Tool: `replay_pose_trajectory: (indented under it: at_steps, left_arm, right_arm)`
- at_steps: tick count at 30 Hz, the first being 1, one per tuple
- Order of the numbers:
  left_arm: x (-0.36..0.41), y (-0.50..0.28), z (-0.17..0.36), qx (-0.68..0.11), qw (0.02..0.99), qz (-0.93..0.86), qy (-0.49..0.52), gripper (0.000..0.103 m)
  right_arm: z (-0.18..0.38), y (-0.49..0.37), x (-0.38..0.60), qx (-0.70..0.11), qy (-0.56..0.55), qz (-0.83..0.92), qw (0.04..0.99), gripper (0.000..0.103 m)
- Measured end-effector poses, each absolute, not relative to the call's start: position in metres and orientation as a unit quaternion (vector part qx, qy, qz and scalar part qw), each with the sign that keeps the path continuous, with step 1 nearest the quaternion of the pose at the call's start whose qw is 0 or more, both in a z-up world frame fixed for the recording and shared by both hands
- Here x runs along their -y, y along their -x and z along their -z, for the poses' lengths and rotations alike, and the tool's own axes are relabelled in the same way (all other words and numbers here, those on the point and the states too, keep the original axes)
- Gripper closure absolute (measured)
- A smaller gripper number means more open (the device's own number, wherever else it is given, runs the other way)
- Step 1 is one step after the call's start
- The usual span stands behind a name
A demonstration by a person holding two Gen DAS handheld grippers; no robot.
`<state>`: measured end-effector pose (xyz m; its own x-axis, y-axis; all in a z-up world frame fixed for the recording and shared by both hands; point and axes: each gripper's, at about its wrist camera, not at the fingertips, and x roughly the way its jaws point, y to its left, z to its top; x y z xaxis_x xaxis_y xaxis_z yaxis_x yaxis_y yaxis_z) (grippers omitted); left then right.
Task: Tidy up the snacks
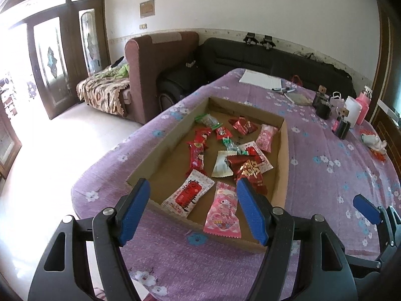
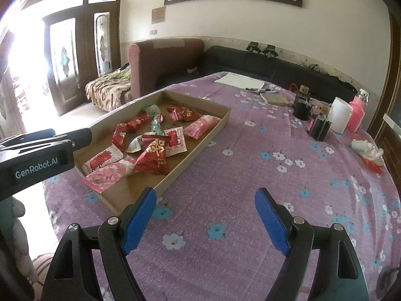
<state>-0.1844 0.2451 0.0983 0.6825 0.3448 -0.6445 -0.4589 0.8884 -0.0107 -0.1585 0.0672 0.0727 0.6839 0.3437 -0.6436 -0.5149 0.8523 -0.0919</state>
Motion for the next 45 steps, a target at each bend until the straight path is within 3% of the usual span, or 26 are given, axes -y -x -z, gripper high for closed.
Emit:
replay_pose_trajectory:
  at_steps: [15,16,17,18,23,31,45]
  left_arm:
    - [-0.248,0.217,-0.114,-0.271,0.926,-0.249,0.087,0.031]
    - [-0.247,0.222,-0.118,-0.255,0.928,-0.258,0.083,0.029]
    - [-0.246,0.227,-0.121,-0.239,0.930,-0.268,0.079,0.016]
    - [-0.245,0.230,-0.124,-0.227,0.931,-0.274,0.077,0.012]
    - [-0.245,0.251,-0.134,-0.170,0.939,-0.286,0.090,0.000]
    - [-0.244,0.230,-0.116,-0.231,0.938,-0.247,0.073,0.000]
    - [-0.264,0.208,-0.085,-0.318,0.913,-0.202,0.155,0.000]
  right_arm:
    - [-0.084,0.183,-0.069,-0.295,0.140,-0.241,0.914,0.019]
    - [-0.085,0.184,-0.069,-0.294,0.140,-0.241,0.914,0.019]
    - [-0.085,0.184,-0.069,-0.293,0.141,-0.241,0.914,0.019]
    - [-0.085,0.185,-0.070,-0.292,0.142,-0.241,0.914,0.019]
    - [-0.086,0.189,-0.073,-0.287,0.148,-0.243,0.915,0.019]
    - [-0.086,0.191,-0.077,-0.283,0.155,-0.246,0.914,0.019]
    - [-0.076,0.183,-0.083,-0.295,0.162,-0.248,0.908,0.019]
